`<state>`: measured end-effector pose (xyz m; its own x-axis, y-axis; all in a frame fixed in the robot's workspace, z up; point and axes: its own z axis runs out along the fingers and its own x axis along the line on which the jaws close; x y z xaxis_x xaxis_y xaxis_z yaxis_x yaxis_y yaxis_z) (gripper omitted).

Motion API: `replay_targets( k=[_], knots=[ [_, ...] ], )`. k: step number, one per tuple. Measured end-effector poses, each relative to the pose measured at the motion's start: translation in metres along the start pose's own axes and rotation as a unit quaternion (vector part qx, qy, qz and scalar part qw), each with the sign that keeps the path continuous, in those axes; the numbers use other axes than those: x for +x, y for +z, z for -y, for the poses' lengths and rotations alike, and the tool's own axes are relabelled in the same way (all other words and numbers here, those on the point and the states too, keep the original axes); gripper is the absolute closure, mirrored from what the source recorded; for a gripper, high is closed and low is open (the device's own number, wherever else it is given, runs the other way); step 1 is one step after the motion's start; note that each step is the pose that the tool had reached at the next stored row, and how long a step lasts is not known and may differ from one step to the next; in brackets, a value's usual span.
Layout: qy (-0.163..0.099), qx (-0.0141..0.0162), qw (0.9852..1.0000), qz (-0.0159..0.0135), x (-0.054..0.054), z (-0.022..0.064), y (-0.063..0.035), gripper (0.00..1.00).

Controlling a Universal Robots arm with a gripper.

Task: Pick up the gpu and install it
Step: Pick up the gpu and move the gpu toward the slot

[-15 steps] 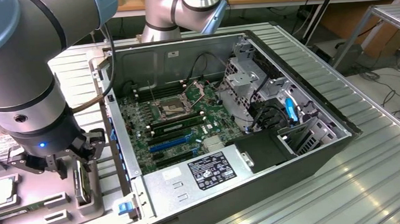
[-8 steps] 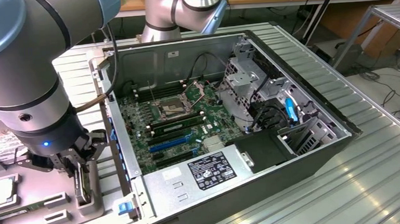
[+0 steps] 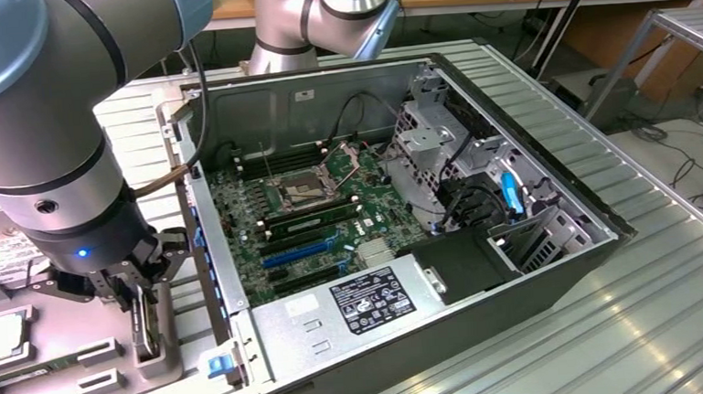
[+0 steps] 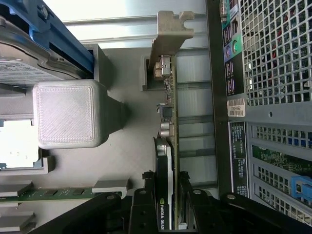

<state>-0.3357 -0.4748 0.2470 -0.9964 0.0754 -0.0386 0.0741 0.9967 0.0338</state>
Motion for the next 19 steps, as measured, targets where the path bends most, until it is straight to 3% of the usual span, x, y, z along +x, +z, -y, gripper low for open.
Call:
replay_targets(
  k=[3,5,19],
  knots=[
    [0.000,0.0000,1.0000,0.0000,0.0000,0.0000,0.0000,0.68],
    [0.000,0.0000,1.0000,0.0000,0.0000,0.0000,0.0000,0.73],
    [0.000,0.0000,1.0000,0.0000,0.0000,0.0000,0.0000,0.73]
  ],
)
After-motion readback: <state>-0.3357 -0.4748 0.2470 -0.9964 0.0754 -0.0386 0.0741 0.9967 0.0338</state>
